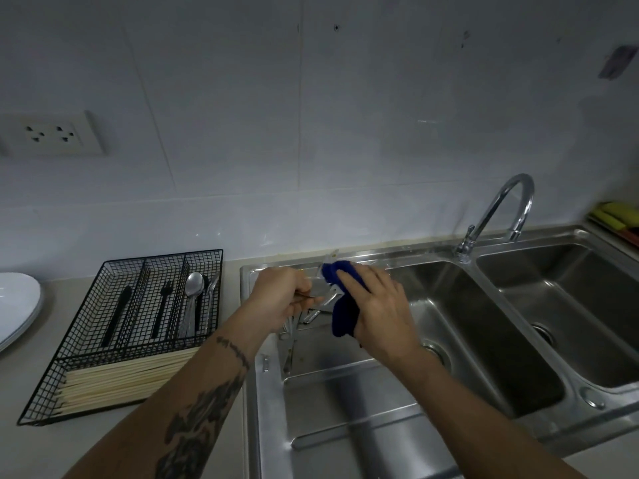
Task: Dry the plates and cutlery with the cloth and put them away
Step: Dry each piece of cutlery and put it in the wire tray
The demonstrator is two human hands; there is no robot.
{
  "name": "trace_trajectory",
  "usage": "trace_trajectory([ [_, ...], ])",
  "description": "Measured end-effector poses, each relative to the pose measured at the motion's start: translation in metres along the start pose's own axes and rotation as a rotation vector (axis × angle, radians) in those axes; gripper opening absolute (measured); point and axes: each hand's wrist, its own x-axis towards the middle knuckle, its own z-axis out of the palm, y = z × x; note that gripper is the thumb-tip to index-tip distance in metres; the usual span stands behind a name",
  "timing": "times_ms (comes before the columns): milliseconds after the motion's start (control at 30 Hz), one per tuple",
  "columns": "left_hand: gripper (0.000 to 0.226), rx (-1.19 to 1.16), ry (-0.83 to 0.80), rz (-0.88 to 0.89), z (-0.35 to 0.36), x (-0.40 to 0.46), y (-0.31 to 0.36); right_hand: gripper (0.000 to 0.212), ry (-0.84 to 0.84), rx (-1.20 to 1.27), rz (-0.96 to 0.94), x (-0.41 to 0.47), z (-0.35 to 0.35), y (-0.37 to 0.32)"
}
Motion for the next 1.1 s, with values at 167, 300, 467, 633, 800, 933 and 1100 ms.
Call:
trace_trajectory([
  [167,0.014,-0.007,-0.031,-0.039,-0.004,-0.003,-0.005,0.069,0.028,-0.046,0.079,0.002,-0.002,0.015],
  [300,0.009,0.103,-0.034,0.075,0.002,-0.008,-0.005,0.053,0.064,-0.086,0.033,0.013,-0.005,0.023],
  [467,0.012,0.904,-0.057,0.583,0.000,-0.008,-0.007,0.050,0.036,-0.042,0.075,0.018,-0.009,0.026],
  [633,0.020,0.781,0.025,0.503,0.000,-0.003,-0.007,0.063,0.204,0.091,0.110,0.018,-0.016,-0.002],
  [800,0.034,0.377,-0.041,0.254,0.007,-0.007,0.002,0.078,0.138,0.047,-0.090,-0.004,0.003,-0.010],
  [933,0.024,0.305,-0.016,0.158,-0.008,-0.003,-0.003,0.080,0.107,0.016,0.042,-0.013,0.006,0.018],
  [1100,0.022,0.134,-0.049,0.074,0.002,-0.004,0.001,0.077,0.078,-0.066,-0.038,-0.007,-0.008,-0.004],
])
